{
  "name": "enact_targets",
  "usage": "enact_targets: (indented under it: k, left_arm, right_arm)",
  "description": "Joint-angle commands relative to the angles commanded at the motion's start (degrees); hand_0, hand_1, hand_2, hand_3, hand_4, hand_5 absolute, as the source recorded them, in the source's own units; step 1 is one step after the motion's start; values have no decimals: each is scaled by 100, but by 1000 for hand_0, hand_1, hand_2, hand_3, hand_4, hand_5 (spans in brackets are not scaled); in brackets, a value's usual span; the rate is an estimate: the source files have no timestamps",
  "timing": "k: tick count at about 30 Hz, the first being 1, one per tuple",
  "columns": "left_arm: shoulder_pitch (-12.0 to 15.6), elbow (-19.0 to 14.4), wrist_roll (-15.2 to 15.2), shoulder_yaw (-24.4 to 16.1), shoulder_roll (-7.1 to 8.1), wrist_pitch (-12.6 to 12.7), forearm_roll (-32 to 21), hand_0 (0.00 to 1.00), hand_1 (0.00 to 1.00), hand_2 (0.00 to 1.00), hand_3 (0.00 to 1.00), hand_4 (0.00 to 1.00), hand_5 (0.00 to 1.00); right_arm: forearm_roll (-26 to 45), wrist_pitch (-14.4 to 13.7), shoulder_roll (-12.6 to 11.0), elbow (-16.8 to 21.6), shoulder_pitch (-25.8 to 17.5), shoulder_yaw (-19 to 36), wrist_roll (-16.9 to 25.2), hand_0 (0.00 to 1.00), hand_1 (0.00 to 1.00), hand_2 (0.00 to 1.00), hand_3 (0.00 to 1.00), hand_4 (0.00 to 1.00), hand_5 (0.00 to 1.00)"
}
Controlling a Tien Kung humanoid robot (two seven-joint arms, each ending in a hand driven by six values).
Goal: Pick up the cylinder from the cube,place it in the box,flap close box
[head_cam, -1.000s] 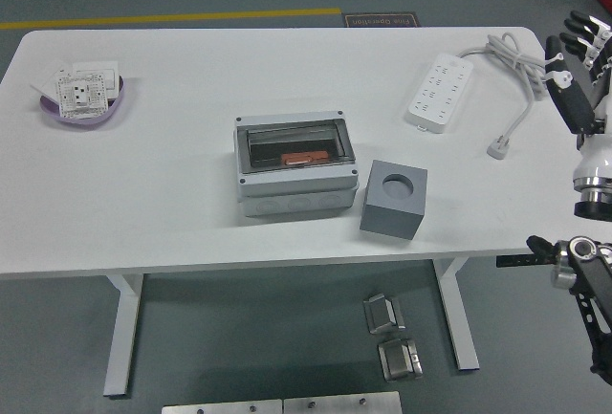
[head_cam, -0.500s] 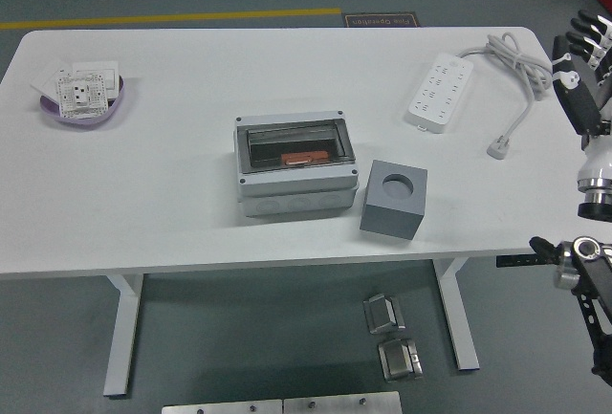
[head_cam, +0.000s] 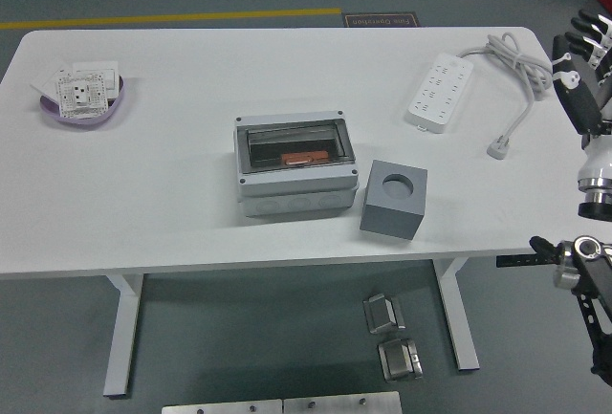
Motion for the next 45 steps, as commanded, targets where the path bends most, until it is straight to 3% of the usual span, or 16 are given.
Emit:
enact_targets:
  k: [45]
  left_arm:
    - [22, 0, -5, -193, -43, -1, 178, 665, 677, 573, 669, 471, 64]
  right_arm:
    - [-26, -127, -16, 63, -37, 123, 55, 684, 659, 705, 698, 743, 444]
